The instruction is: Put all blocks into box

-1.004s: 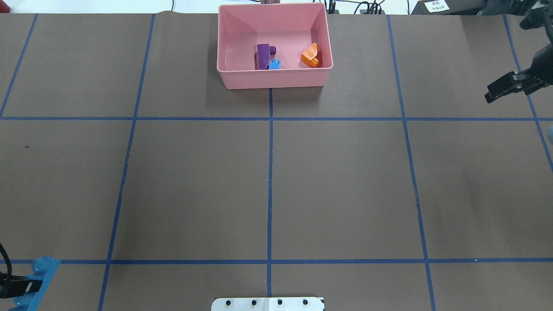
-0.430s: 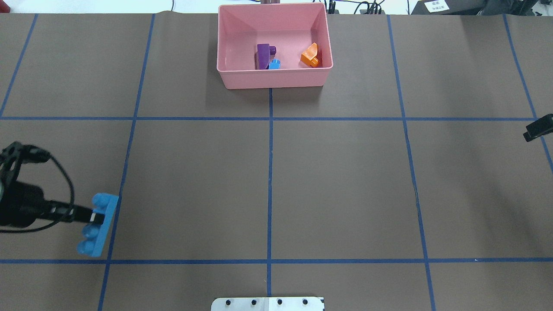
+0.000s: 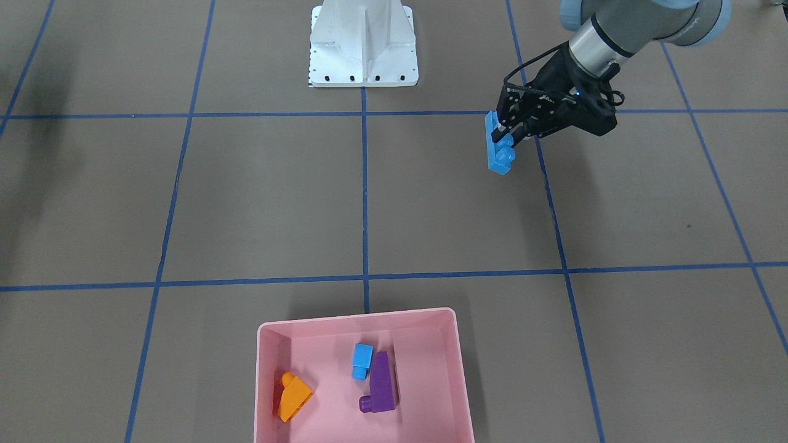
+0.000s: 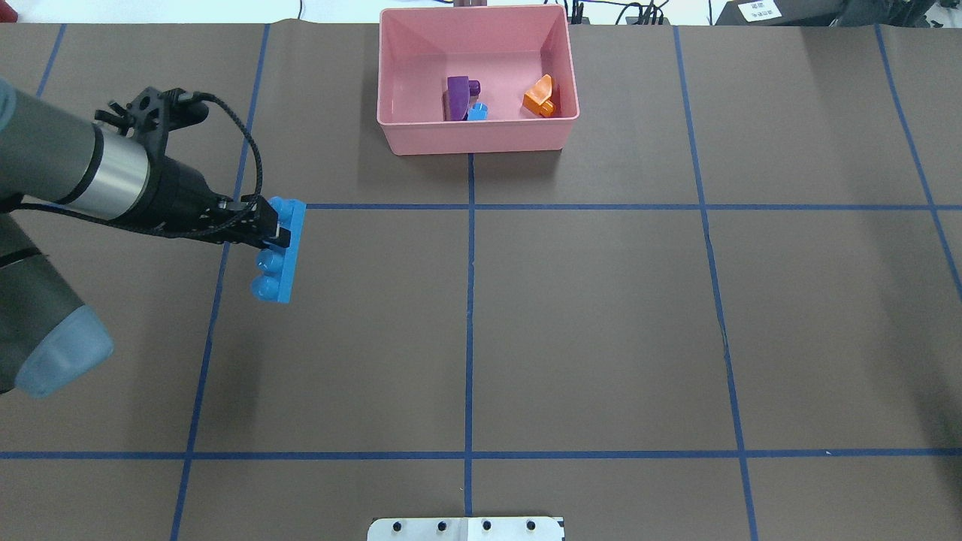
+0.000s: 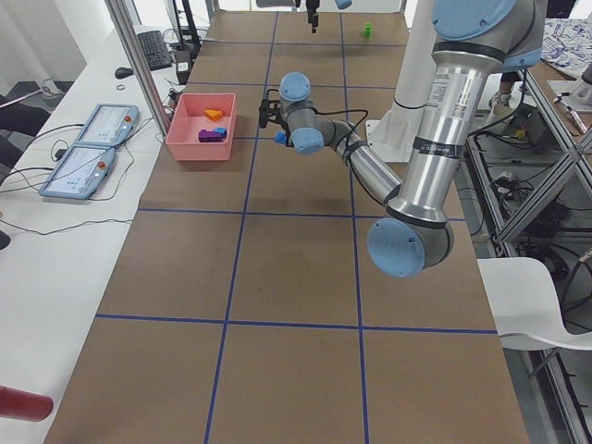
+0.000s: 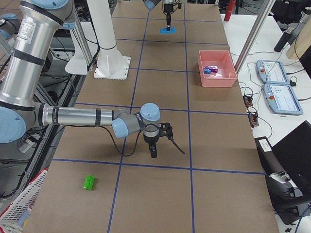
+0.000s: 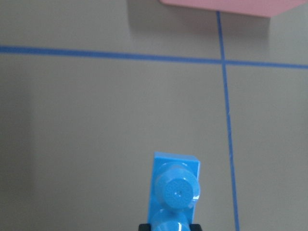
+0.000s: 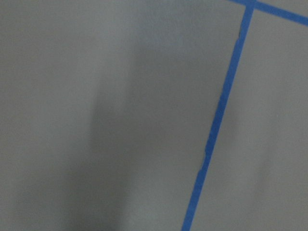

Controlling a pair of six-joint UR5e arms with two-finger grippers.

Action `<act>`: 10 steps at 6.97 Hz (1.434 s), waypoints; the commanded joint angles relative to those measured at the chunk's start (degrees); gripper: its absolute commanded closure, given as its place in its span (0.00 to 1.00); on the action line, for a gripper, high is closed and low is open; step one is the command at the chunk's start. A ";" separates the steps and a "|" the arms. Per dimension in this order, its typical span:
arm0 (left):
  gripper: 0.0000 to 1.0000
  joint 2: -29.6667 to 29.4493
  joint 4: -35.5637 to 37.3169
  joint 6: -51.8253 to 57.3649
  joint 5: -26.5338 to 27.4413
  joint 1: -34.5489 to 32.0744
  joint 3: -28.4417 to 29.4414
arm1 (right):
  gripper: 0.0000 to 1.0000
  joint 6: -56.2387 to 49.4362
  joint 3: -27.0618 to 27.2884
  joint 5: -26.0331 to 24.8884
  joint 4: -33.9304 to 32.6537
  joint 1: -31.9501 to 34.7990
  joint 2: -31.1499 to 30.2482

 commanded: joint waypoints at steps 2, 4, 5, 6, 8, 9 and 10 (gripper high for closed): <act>1.00 -8.53 0.46 0.18 0.43 -1.33 8.73 | 0.01 -1.37 -10.78 2.98 5.85 10.26 -7.97; 1.00 -9.58 0.37 0.27 0.52 -1.33 8.74 | 0.00 -8.53 -17.24 3.79 14.48 15.24 -12.16; 1.00 -10.11 0.37 0.27 0.52 -1.33 8.83 | 0.00 -9.88 -17.52 3.96 21.51 15.24 -15.50; 1.00 -10.12 0.37 0.35 0.52 -1.33 8.83 | 0.00 -13.81 -17.61 4.84 25.50 15.16 -17.36; 1.00 -10.12 0.10 0.44 0.52 -1.33 9.27 | 0.00 -20.88 -17.61 7.73 25.98 15.16 -18.60; 1.00 -10.12 0.02 0.53 0.52 -1.33 9.27 | 0.01 -7.66 -18.39 11.49 26.06 15.68 -18.78; 1.00 -10.29 0.01 0.44 0.52 -1.33 9.27 | 0.01 4.31 -20.06 11.35 26.06 16.03 -18.09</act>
